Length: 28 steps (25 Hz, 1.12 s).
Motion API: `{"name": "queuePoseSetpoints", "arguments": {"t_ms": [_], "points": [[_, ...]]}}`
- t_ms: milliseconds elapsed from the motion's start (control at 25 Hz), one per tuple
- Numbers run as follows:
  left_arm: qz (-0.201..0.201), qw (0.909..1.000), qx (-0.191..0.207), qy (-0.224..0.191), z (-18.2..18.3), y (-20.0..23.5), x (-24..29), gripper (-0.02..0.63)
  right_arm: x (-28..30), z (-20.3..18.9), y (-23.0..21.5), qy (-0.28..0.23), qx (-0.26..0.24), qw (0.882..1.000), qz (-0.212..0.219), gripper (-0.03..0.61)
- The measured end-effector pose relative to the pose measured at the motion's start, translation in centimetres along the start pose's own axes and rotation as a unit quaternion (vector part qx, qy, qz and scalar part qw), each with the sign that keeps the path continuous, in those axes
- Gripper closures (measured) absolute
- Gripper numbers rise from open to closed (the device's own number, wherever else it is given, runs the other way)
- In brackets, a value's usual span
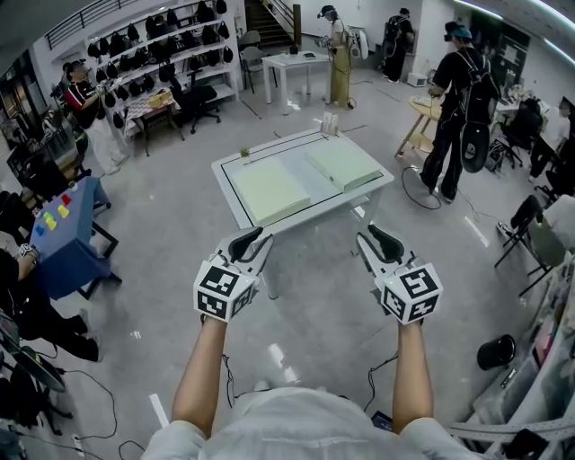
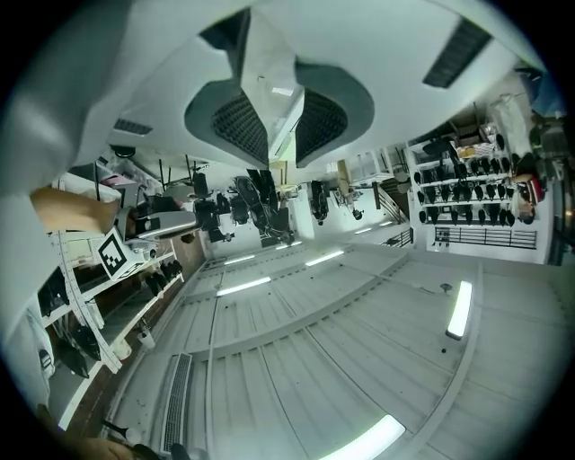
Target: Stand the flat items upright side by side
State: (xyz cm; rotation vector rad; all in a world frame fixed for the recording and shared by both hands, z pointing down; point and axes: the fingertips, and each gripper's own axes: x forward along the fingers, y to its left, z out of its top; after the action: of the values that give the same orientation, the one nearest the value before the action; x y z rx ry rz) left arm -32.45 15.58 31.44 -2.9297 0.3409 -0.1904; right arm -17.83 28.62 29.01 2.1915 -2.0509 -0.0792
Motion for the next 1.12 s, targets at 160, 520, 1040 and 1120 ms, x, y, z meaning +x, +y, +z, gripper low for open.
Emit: {"name": "queuePoseSetpoints", "arguments": {"t_ms": [160, 520, 1040, 1120], "points": [[0.017, 0.9997, -0.011, 0.010, -0.5, -1.8, 1.5, 0.432, -1.1, -1.6, -1.8, 0.013, -0.002, 1.000, 0.024, 0.357], [0.039, 0.9984, -0.010, 0.038, -1.8, -4.5, 3.9, 0.342, -2.4, -3.2, -5.2, 0.010, -0.005, 0.999, 0.051, 0.290], [0.048, 0.9980, -0.030, 0.029, -3.2, -0.6, 8.9, 0.330, 1.5, -5.1, -8.9, 0.026, 0.012, 0.998, 0.049, 0.287], [0.048, 0.9978, -0.036, 0.029, -3.9, 0.9, 10.3, 0.330, 3.3, -5.2, -10.1, 0.021, 0.016, 0.999, 0.045, 0.287]]}}
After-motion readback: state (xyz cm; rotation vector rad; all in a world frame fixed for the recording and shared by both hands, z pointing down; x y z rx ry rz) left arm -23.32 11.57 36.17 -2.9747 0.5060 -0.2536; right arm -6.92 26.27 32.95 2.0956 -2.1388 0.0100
